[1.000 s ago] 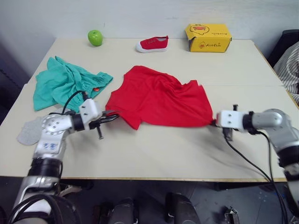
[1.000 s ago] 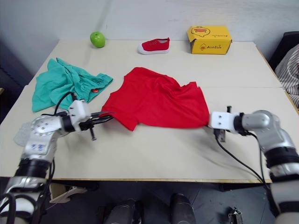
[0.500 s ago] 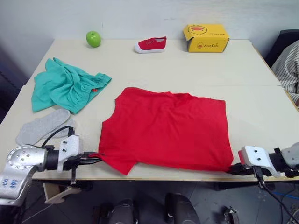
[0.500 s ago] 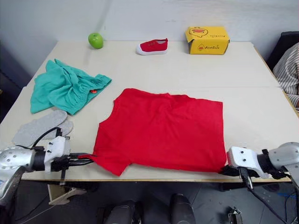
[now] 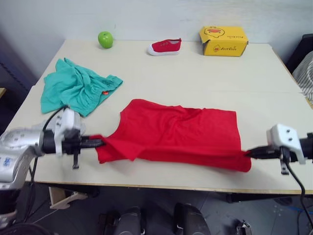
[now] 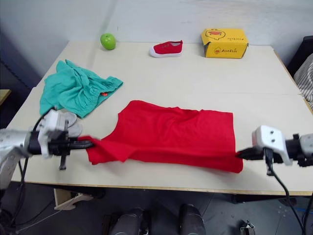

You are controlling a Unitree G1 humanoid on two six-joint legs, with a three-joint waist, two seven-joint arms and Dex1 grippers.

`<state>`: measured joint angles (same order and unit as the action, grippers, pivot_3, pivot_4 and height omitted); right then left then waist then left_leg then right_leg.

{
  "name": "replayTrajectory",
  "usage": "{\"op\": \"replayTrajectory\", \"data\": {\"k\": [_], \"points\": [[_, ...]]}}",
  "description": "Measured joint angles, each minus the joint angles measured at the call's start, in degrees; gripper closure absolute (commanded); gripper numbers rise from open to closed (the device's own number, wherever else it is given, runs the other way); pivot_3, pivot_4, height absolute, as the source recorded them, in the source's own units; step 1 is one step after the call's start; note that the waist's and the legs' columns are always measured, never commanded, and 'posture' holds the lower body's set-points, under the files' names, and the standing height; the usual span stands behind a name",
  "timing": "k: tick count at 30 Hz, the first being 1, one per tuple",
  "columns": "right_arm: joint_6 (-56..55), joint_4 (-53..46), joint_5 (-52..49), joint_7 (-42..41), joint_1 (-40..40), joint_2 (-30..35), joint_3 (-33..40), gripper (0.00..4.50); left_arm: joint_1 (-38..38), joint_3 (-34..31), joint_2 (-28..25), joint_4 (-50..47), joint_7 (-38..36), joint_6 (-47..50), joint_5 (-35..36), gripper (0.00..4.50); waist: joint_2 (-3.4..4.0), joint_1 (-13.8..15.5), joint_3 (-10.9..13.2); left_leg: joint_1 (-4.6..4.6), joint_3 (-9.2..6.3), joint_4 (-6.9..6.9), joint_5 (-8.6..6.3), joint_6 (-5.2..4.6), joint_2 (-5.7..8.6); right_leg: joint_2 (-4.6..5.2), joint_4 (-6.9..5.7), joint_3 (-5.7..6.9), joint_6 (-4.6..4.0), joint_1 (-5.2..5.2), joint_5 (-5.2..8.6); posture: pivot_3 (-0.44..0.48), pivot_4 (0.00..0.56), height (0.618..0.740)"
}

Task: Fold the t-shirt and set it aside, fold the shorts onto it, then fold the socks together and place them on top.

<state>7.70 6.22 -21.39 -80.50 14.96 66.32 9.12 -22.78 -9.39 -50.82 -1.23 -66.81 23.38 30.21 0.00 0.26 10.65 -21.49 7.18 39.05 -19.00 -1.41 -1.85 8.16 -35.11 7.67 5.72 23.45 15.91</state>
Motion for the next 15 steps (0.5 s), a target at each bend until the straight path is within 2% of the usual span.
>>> {"op": "replayTrajectory", "data": {"k": [3, 6, 8, 9, 11, 15], "points": [[-2.5, 12.0, 3.7, 7.2, 21.5, -6.4, -2.3, 4.45, -22.0, 5.0, 7.4, 18.3, 8.1, -9.3, -9.5, 4.5, -0.12, -0.3, 0.2, -0.25, 0.12, 0.11, 0.31, -0.11, 0.15, -0.04, 0.03, -0.1, 0.23, 0.17, -0.23, 0.0, 0.15, 0.74], [-8.1, 22.9, 9.4, 15.5, 36.9, -8.7, -3.5, 4.45, -36.7, 6.2, 10.5, 32.6, 14.7, -19.6, -16.0, 4.5, -0.12, -0.8, 0.2, -0.59, 0.3, -0.04, 0.34, -0.01, 0.18, -0.25, 0.14, -0.09, 0.27, 0.44, -0.31, 0.0, 0.15, 0.74], [-14.5, 35.4, 15.6, 26.5, 49.7, -11.9, -5.0, 4.45, -49.2, 6.1, 11.9, 49.3, 22.4, -28.1, -20.3, 4.5, -0.3, -1.3, 0.3, -1.26, 0.43, 0.05, 0.35, -0.01, 0.2, -0.24, -0.01, -0.13, 0.29, 1.2, -0.32, 0.0, 0.15, 0.74], [-18.0, 39.3, 18.0, 31.2, 54.4, -12.8, -5.7, 4.45, -54.4, 6.2, 12.1, 54.5, 25.5, -32.5, -22.2, 4.5, -0.31, -1.6, 0.3, -1.77, 0.49, 0.0, 0.39, -0.03, 0.25, -0.21, -0.03, -0.08, 0.31, 1.73, -0.33, 0.0, 0.15, 0.74], [-25.1, 46.7, 22.5, 38.8, 62.1, -13.4, -7.1, 4.45, -63.3, 6.1, 12.1, 62.9, 31.0, -41.6, -25.4, 4.5, -0.4, -1.9, 0.4, -1.94, 0.82, -0.05, 0.38, -0.02, 0.31, -0.14, -0.29, 0.14, 0.29, 2.16, -0.32, 0.0, 0.15, 0.74], [-35.4, 53.7, 27.0, 47.2, 68.2, -13.0, -7.7, 4.45, -72.4, 5.4, 11.1, 68.6, 34.6, -54.0, -27.5, 4.5, -0.41, -2.0, 0.4, -1.71, 1.19, -0.83, 0.35, -0.07, 0.37, 0.18, -0.23, 1.06, 0.3, 2.2, -0.32, 0.0, 0.15, 0.74]]}}
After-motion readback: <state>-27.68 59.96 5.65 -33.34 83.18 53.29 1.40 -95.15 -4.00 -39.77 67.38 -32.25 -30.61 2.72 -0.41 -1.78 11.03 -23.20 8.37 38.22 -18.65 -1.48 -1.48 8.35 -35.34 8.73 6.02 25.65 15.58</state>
